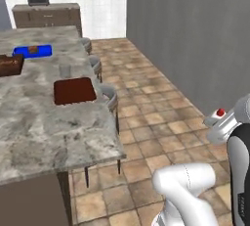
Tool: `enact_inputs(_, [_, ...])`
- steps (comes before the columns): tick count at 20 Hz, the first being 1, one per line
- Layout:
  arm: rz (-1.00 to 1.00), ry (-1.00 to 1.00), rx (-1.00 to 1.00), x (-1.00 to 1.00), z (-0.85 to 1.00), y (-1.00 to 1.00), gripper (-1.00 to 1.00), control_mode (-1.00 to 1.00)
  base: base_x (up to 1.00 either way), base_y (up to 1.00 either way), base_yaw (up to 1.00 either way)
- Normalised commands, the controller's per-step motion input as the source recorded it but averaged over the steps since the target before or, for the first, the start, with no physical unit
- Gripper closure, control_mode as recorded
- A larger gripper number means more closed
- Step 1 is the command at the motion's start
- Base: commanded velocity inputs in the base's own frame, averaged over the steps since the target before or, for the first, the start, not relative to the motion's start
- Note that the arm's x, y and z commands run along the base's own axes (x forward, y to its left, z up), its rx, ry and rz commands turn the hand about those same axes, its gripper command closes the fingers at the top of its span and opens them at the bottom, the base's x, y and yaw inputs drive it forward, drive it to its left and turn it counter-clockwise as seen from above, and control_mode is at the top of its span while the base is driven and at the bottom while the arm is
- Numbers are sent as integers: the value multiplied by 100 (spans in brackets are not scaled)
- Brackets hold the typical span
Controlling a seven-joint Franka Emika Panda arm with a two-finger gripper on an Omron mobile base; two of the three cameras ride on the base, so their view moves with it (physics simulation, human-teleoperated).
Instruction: Take the cakes from the fridge and place them on the empty tray on the dining counter.
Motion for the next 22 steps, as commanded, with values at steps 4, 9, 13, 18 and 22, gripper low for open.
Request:
enact_inputs(4, [0, 0, 0, 0, 0, 0, 100, 100, 45, -80, 50])
enact_inputs(9, [0, 0, 0, 0, 0, 0, 100, 100, 71, -55, 65])
enact_inputs(13, [0, 0, 0, 0, 0, 0, 100, 100, 87, -60, 66])
enact_inputs(18, [0, 0, 0, 0, 0, 0, 100, 100, 57, -93, 52])
enact_inputs(22, [0, 0, 0, 0, 0, 0, 100, 100, 25, -100, 45])
